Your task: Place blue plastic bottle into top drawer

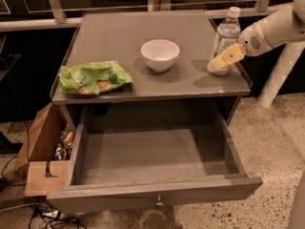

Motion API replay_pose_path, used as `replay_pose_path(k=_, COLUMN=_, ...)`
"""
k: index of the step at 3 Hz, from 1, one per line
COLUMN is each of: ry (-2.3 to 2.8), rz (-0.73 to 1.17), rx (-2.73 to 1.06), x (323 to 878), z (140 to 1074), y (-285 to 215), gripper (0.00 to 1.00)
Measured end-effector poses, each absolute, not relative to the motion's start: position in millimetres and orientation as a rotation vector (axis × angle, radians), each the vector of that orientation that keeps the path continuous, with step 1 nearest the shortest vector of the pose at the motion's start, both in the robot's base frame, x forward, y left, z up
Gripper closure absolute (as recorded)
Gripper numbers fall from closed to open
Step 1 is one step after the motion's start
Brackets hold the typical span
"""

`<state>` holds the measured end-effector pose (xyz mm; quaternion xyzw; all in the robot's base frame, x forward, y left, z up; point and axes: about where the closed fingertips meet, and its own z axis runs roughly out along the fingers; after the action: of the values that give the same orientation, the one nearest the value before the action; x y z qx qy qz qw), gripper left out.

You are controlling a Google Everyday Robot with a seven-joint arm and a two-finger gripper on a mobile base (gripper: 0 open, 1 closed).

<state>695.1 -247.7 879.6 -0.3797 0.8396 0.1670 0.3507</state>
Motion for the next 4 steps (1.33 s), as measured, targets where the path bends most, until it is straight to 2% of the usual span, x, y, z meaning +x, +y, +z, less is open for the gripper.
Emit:
replay_pose_path(k=1, ry=2.174, rz=0.433, rx=-0.983, x=695.1, z=879.6, y=-247.7, gripper=0.0)
replay_pose_path(k=2, ry=2.174, rz=0.433, rx=-0.983, x=695.1, z=879.5, y=-247.7, gripper=0.19)
replay_pose_path(k=4, ry=2.174, rz=0.433, rx=-0.983, x=695.2, z=879.5, y=-247.6, gripper=0.66)
